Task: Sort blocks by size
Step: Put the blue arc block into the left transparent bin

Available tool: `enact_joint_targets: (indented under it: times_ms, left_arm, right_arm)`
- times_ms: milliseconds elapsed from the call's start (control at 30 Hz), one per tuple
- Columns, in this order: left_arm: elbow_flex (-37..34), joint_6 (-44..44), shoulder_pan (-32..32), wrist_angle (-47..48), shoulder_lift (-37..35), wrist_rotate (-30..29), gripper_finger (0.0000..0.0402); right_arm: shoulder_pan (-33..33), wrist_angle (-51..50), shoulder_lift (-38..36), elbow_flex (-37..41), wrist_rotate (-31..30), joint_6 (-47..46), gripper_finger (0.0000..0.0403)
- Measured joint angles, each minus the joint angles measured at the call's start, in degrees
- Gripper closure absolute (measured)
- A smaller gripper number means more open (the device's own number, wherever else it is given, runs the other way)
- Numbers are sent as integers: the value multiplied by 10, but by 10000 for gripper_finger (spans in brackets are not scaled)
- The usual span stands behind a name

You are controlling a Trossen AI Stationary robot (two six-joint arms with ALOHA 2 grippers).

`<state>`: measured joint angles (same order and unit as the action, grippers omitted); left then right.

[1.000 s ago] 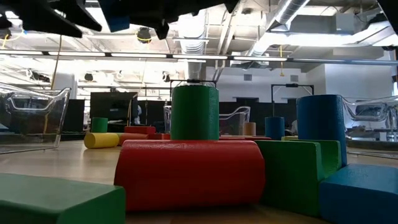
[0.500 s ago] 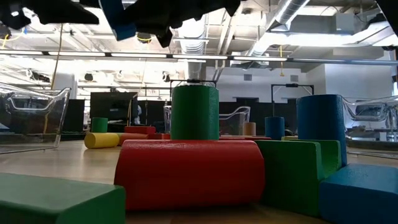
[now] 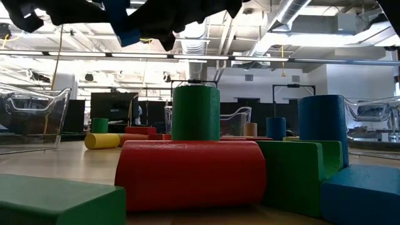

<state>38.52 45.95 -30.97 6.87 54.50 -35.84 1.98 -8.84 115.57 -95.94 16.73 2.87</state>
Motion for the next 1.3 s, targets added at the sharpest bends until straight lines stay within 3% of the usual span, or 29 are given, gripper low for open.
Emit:
enact_joint_targets:
  times_ms: [333,500,700,967,1100,1300]
  left_arm:
    - [0,0,30,2,0,58,188]
    - [0,1,47,3,10,93,213]
    - [1,12,51,3,37,99,259]
    - [19,0,48,29,36,101,259]
    - [49,-31,40,87,36,101,259]
    - [95,-115,20,215,36,77,259]
  right_arm:
    - [0,0,0,0,0,-13,335]
    - [0,-5,0,0,0,-13,335]
    - [0,-22,1,0,0,-13,335]
    - [1,-25,1,0,-1,-12,332]
    - [1,-28,-1,0,-10,-6,297]
    - [-2,-61,-2,0,-20,6,197]
